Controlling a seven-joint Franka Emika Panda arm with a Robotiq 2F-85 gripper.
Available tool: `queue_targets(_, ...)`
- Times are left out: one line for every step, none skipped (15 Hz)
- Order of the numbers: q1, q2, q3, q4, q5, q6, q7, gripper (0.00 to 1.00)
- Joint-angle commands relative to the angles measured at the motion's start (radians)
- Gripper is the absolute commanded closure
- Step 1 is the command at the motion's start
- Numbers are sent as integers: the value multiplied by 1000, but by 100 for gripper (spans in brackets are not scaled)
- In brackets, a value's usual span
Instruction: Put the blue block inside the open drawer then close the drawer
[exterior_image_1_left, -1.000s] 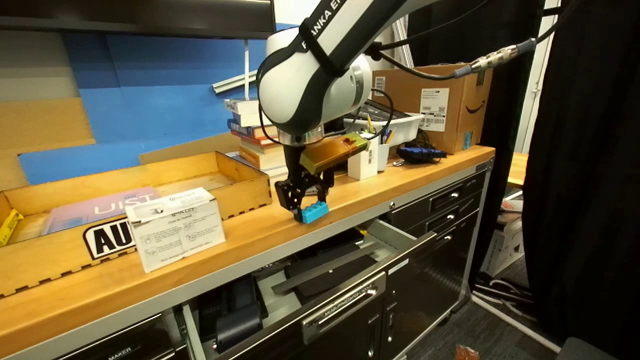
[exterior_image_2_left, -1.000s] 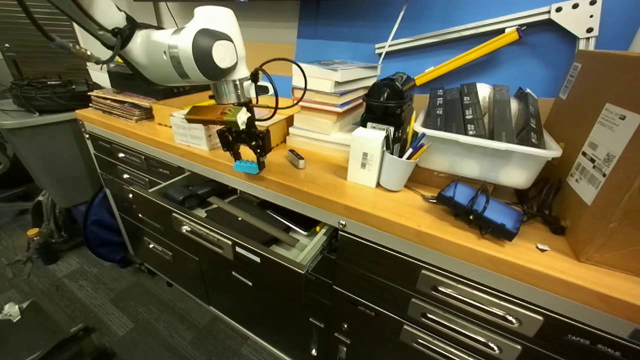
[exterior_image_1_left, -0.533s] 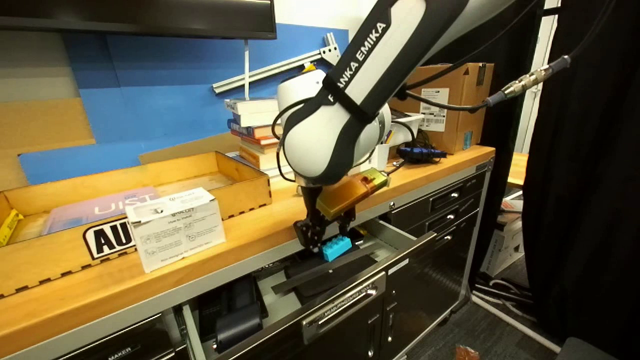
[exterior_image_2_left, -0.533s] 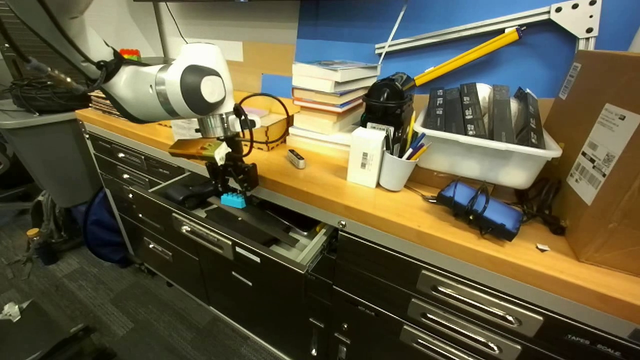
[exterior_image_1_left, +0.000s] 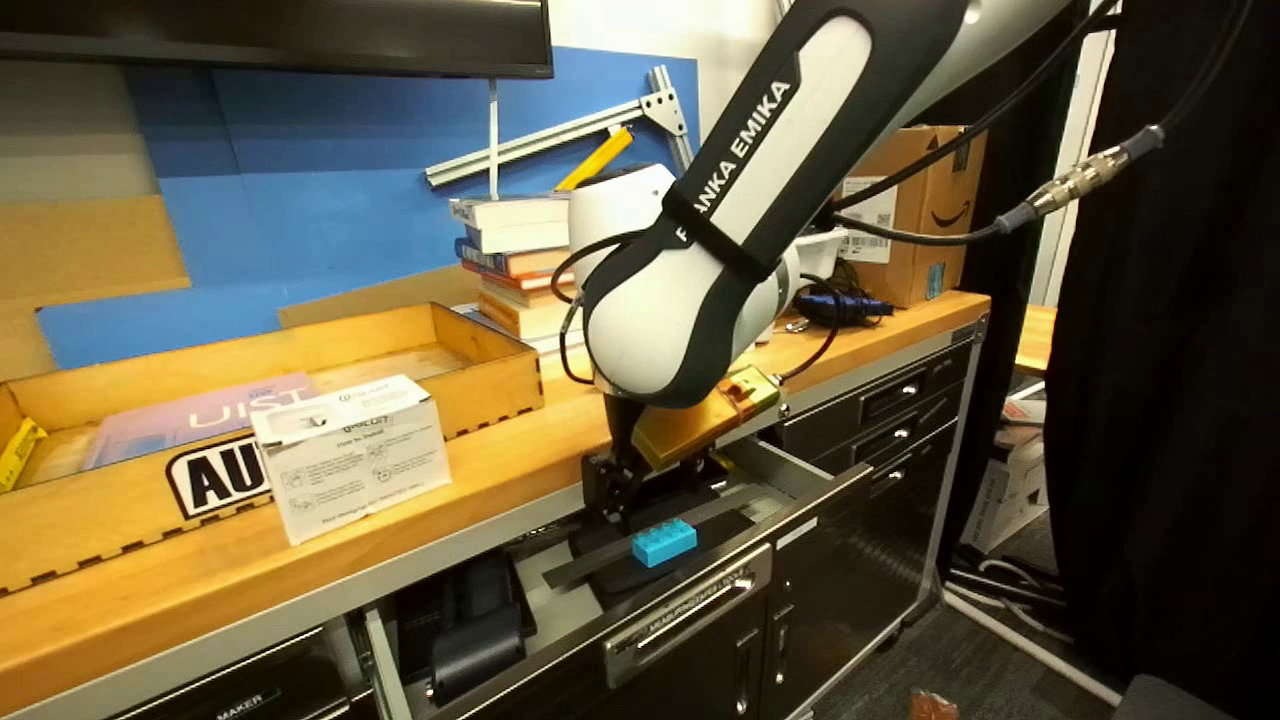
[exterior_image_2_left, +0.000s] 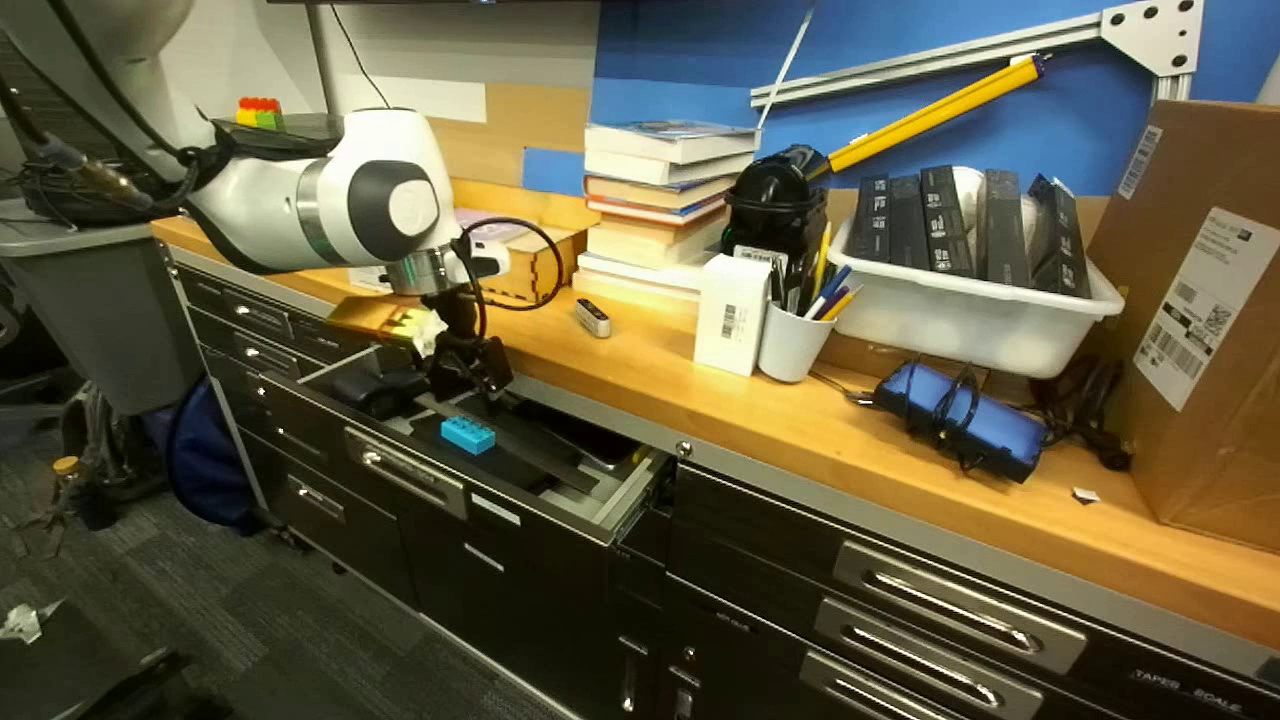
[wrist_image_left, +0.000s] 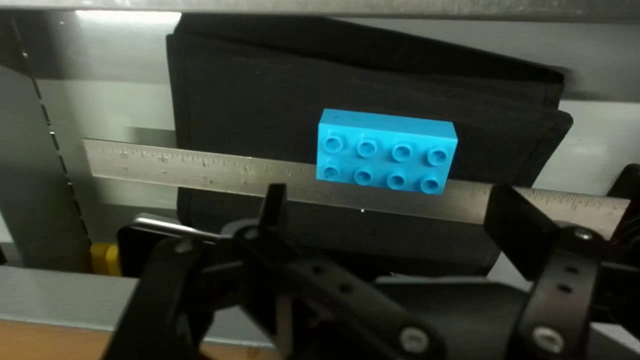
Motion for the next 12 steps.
queue_targets(-19, -121, 1, -76, 57, -66, -71, 0)
queue_targets(-23, -140, -1, -88, 63, -97, -76, 0)
queue_targets(-25, -161, -7, -99, 59, -143, -59, 0)
queue_targets(-32, -182, -7, -112, 60, -182, -61, 0)
queue_targets(-39, -201, -6, -124, 62, -221, -59, 0)
queue_targets(-46, -212, -5, -133, 67, -251, -67, 0)
queue_targets(-52, -209, -4, -141, 69, -275, -66, 0)
queue_targets(-57, -204, -4, -146, 68, -291, -65, 0)
queue_targets(-60, -185, -2, -152, 61, -281, -72, 0)
queue_targets(-61, -165, -2, -155, 44, -270, -58, 0)
queue_targets(-63, -147, -2, -159, 49, -253, -67, 0)
queue_targets(-62, -120, -2, -156, 46, -235, -59, 0)
